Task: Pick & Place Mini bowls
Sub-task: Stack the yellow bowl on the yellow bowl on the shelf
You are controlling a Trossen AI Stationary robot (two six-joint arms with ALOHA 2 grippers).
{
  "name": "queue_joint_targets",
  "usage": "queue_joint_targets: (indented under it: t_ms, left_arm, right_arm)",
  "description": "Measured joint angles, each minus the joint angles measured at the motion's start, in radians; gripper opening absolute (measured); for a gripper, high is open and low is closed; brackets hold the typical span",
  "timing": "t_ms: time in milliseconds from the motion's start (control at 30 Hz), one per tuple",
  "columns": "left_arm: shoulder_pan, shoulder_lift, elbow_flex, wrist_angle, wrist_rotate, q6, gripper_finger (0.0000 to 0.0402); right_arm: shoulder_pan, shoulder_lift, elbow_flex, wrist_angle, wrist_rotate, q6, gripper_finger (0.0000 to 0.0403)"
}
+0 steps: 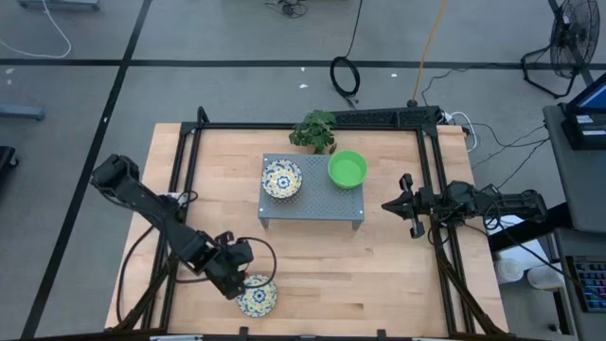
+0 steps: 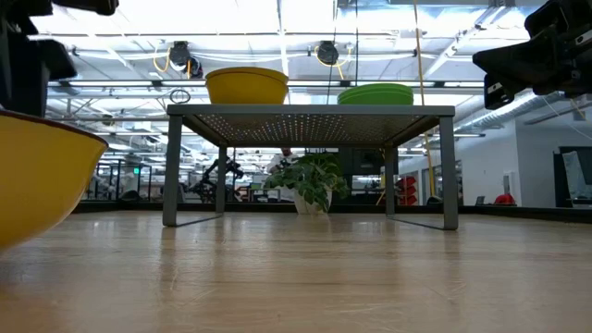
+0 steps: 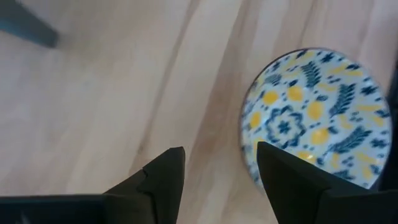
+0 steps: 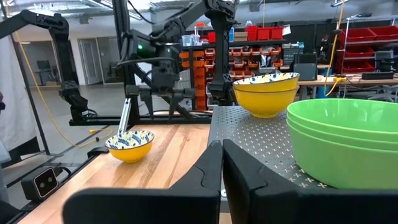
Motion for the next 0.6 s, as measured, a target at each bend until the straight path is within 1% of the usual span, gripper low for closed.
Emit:
queue_joint_targets:
  t_ms: [167, 300, 400, 600]
  left_arm:
    - [0.0, 0.0, -0.07, 0.172, 0.03, 0.013, 0.0194]
    - [0.0, 0.0, -0.118, 0.261, 0.082, 0.014, 0.0187]
    - [0.0, 0.0, -0.14, 0.283, 0.088, 0.014, 0.0187]
    - [0.0, 0.0, -0.151, 0.276, 0.077, 0.015, 0.0187]
  right_arm:
    - [0.0, 0.0, 0.0, 0.0, 0.0, 0.0, 0.0]
    - [0.0, 0.0, 0.0, 0.0, 0.0, 0.0, 0.0]
    - [0.0, 0.0, 0.0, -0.001, 0.0, 0.0, 0.0]
    - [0.0, 0.0, 0.0, 0.0, 0.0, 0.0, 0.0]
